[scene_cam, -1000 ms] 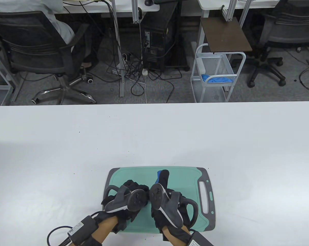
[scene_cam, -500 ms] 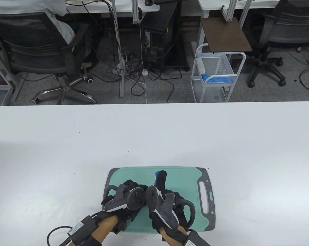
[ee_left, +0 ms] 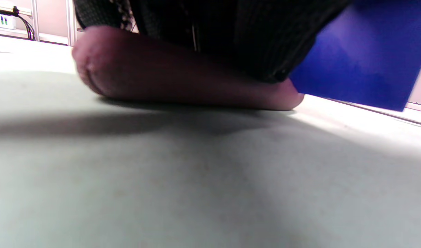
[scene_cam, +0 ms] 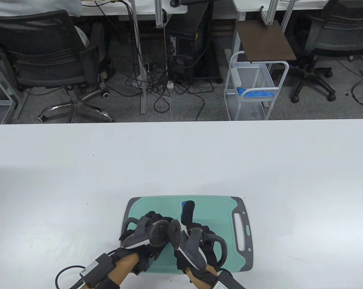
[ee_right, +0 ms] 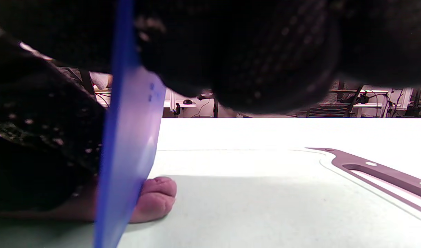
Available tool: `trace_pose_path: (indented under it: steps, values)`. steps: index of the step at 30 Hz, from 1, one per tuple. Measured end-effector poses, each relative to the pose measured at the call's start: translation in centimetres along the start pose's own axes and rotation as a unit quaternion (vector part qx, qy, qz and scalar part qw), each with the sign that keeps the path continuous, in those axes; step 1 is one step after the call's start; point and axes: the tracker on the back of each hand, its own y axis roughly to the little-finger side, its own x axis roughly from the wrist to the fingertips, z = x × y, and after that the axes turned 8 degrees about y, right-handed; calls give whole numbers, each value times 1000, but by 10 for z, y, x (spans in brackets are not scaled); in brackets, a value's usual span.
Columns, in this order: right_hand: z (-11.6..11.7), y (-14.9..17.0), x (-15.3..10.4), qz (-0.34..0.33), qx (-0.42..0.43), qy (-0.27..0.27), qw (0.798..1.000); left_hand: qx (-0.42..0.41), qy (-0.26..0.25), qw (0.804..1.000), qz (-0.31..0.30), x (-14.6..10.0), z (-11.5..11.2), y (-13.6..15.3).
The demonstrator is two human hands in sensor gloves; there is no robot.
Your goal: Slice plasticine roll into thin flakes
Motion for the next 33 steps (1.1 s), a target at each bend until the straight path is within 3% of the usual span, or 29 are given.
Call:
trace_pose_path:
  steps: [20,33]
  values:
    - [17,-4,3,6,-7,20,1000,-23,8,1000,4,2,-1,4]
    - [17,10,5,30,19,-2,999,-2,-8,1000,10,1,-1,3]
